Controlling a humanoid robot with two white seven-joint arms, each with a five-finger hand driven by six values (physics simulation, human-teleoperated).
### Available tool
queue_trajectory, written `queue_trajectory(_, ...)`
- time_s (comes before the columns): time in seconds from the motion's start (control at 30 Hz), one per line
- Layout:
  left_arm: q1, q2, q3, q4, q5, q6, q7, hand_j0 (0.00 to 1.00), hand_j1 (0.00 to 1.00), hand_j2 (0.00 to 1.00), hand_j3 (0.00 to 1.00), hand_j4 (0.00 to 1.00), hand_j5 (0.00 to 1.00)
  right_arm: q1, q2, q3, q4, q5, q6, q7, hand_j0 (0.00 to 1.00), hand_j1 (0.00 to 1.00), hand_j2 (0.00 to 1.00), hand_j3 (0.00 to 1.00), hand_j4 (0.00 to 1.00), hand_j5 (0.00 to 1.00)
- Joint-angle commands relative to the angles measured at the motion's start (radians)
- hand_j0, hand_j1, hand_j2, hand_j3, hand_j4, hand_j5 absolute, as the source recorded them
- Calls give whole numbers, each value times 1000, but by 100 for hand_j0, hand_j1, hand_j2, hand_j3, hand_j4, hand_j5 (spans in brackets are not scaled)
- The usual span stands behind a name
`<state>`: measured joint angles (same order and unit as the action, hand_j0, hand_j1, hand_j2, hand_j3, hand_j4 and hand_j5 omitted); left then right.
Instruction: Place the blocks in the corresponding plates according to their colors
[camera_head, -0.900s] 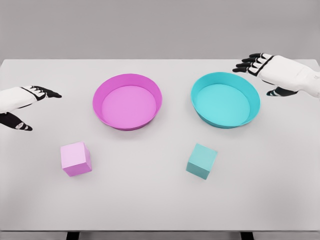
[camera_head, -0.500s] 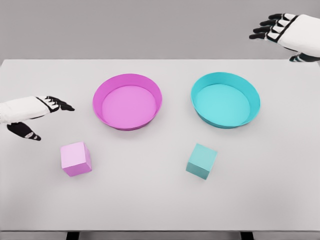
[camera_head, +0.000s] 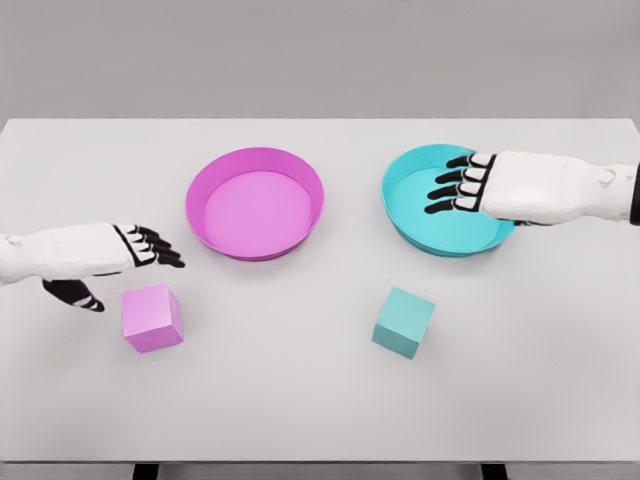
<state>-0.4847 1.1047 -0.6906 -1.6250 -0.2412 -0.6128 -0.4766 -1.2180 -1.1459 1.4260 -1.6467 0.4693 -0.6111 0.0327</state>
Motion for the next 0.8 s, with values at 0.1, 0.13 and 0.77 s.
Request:
queue_trajectory(0.1, 0, 7, -40, -72, -1, 2, -56, 100, 100, 100, 100, 100, 100, 6, -28, 5, -81, -9, 0, -2, 100, 100, 100, 100, 100, 100)
queue_trajectory(0.13, 0, 7, -40, -73, -1, 2, -56, 100, 100, 100, 100, 100, 100, 11, -21, 7, -82, -9, 0, -2, 100, 100, 100, 100, 100, 100)
queue_trajectory(0.77, 6, -26, -40, -47, -47, 2, -63, 100, 100, 100, 100, 100, 100, 74, 89, 71, -88, -6, 0, 10, 100, 100, 100, 100, 100, 100)
